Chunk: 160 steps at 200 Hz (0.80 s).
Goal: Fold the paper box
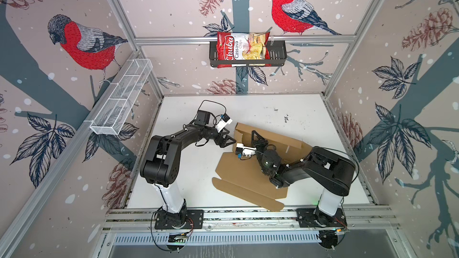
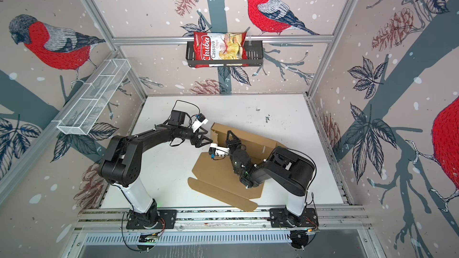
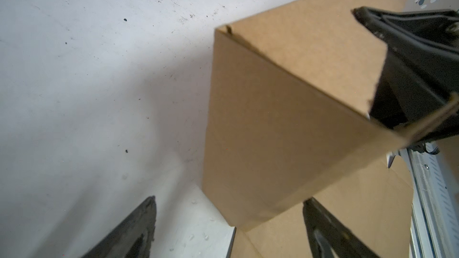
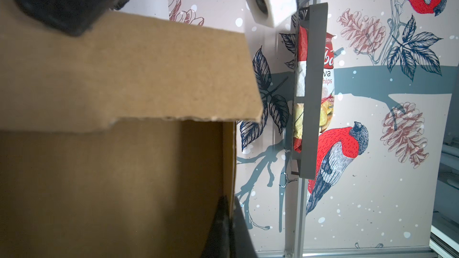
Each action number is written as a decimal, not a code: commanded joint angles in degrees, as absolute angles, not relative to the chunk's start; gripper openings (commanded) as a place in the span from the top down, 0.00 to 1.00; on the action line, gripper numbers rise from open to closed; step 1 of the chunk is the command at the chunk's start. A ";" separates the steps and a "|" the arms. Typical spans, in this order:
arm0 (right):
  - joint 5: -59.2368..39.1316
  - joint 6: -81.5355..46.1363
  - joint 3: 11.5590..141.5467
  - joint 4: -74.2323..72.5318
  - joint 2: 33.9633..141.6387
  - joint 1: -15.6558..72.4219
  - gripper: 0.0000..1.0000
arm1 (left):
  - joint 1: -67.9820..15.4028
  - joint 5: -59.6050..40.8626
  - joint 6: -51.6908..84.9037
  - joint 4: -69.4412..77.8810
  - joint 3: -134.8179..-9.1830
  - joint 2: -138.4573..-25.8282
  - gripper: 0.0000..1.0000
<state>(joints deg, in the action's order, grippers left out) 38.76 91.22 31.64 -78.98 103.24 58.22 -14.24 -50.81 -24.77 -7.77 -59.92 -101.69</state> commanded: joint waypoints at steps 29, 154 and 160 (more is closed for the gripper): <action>37.36 88.91 32.08 -79.10 102.60 58.27 1.00 | -14.73 -48.46 -20.46 -2.60 -60.76 -102.83 0.12; 36.21 84.04 32.86 -72.39 99.93 57.37 1.00 | -22.41 -33.66 -8.24 15.30 -52.22 -99.16 0.32; 36.12 83.88 33.03 -72.25 100.09 57.25 1.00 | -23.02 -32.35 -7.95 15.61 -51.79 -99.17 0.33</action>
<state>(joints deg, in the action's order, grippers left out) 37.34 86.61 32.34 -73.19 100.33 57.34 -21.12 -38.15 -10.98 9.98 -52.84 -99.53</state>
